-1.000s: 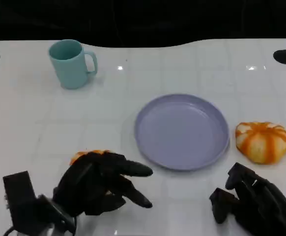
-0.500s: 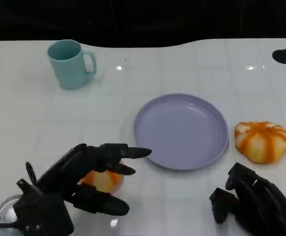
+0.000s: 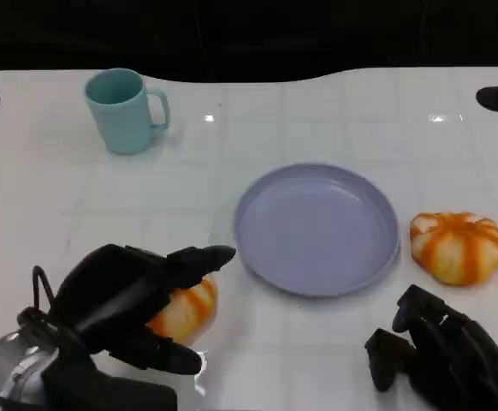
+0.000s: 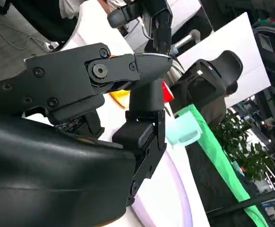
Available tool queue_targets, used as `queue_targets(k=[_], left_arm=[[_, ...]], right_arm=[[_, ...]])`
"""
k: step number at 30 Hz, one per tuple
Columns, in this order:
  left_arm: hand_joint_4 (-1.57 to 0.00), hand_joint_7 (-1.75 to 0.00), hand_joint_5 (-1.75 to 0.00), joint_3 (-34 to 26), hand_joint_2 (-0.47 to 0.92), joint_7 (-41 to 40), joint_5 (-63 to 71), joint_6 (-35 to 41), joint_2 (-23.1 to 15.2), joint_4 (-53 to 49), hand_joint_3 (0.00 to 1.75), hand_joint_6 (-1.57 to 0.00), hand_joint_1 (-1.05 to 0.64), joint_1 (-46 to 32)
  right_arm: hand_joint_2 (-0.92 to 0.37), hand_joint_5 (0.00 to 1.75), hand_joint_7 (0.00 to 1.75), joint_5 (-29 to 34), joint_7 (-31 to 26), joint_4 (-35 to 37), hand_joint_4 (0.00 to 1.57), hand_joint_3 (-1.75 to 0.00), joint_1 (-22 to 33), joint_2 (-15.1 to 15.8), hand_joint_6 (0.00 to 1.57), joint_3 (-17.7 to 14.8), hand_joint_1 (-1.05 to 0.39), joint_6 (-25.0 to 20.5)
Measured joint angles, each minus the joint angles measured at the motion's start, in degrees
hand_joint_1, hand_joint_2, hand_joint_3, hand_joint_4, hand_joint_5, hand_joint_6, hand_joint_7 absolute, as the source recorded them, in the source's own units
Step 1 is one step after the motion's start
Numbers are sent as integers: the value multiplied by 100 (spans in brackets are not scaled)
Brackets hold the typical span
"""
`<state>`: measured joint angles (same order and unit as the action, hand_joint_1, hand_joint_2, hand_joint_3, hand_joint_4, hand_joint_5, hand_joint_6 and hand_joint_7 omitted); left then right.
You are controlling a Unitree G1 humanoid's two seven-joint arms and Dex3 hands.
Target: Grasp the bread from the table and place it into the plate.
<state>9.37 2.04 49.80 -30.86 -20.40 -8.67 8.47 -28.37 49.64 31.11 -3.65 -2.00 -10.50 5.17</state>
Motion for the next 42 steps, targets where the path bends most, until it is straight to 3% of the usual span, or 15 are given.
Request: queue_targets(k=[4,11,24,26,28,34,42], left_arm=[[-54,0,0,281,92,-122,545,536,-157,211,37,-11,-105,1],[-39,0,0,726,92,-85,1070,1486,-221,400,27,-3,-105,47],[-39,-6,-4,1497,92,-78,1576,2594,-177,-285,17,-6,-105,701],[-8,-44,-115,1581,92,-84,1560,2663,-168,-384,13,-1,-105,764],[-2,-51,-142,1646,92,-95,1527,2701,-137,-552,13,0,-105,859],[0,-58,-159,1818,92,-95,1332,2766,-96,-948,11,0,-105,1093],[0,-98,-160,1988,90,321,1025,2738,-113,-1284,3,0,-105,1444]], right_arm=[[-92,172,145,3,-13,-64,77,-22,17,0,67,9,-57,-1],[-92,173,146,10,-68,-90,76,-23,26,0,66,16,-56,-3],[-92,173,146,6,-62,-88,77,-22,28,2,67,17,-58,-12],[-92,173,146,8,-64,-89,77,-22,29,2,68,16,-58,-12],[-92,174,146,9,-72,-92,77,-22,31,2,67,19,-57,-14],[-92,174,147,20,-83,-99,76,-23,34,2,67,24,-57,-14],[-92,174,149,71,-90,-106,76,-25,39,2,66,25,-56,-14]])
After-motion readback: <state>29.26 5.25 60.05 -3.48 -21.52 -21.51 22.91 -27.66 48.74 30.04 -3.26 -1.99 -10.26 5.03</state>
